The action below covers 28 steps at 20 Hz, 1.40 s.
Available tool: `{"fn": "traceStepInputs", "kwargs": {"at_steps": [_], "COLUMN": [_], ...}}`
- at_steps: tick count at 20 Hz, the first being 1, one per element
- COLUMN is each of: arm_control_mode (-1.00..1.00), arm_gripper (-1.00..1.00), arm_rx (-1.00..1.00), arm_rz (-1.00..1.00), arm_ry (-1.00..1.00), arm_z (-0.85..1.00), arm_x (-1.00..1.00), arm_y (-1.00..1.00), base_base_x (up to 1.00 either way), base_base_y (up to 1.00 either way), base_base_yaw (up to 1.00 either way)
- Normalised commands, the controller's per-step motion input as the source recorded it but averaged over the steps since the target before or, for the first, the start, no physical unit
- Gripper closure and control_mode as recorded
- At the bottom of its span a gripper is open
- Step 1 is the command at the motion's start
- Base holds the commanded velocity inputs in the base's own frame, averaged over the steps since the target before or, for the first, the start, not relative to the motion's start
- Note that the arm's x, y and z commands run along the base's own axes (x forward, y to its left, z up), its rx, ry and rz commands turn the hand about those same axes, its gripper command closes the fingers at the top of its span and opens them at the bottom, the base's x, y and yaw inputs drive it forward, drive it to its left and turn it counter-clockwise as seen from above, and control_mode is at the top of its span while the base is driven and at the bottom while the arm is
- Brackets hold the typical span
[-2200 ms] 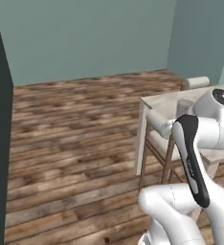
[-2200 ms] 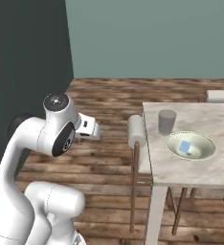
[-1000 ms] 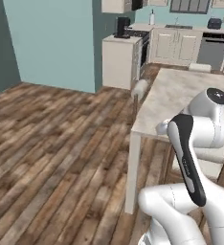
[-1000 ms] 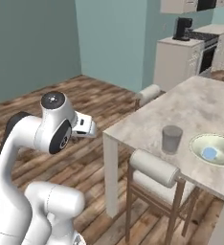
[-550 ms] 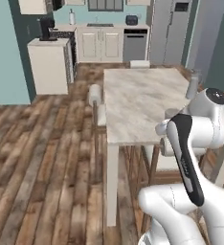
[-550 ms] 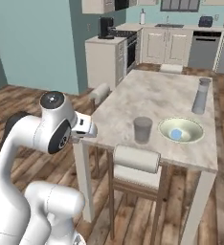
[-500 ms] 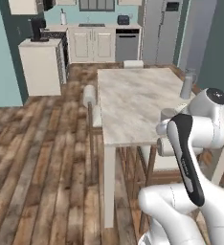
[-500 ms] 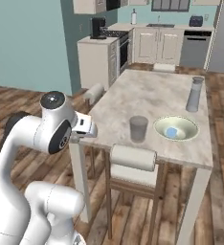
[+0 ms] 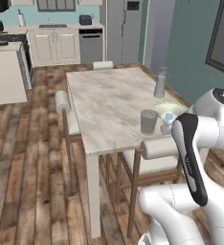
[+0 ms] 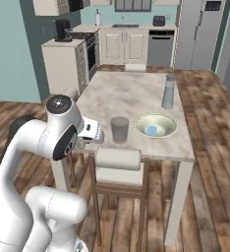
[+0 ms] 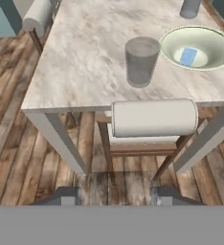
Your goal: There are two ice cubes in the ice bowl. Place both ice cubes in the glass cup.
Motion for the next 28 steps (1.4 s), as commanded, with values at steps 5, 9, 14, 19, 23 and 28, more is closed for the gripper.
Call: {"fn": "traceStepInputs", "kwargs": {"at_steps": [5, 9, 14, 19, 23, 28], "arm_control_mode": [1.0, 1.0, 1.0, 1.0, 1.0, 1.0], "arm_gripper": [1.0, 1.0, 1.0, 1.0, 1.0, 1.0], "arm_rx": [0.0, 0.0, 0.0, 0.0, 0.0, 0.0], "arm_rz": [0.0, 0.0, 0.0, 0.0, 0.0, 0.0], "arm_ry": [0.0, 0.0, 0.0, 0.0, 0.0, 0.0], "arm_z": [0.0, 0.0, 0.0, 0.0, 0.0, 0.0], "arm_x": [0.0, 0.0, 0.0, 0.0, 0.0, 0.0], "arm_y": [0.0, 0.0, 0.0, 0.0, 0.0, 0.0], "base_base_x": [0.51, 0.87, 0.65, 0.01, -0.05, 0.11], "base_base_y": [0.0, 0.0, -0.02, -0.45, -0.16, -0.07], "base_base_yaw": [0.0, -0.03, 0.0, -0.01, 0.0, -0.01]}}
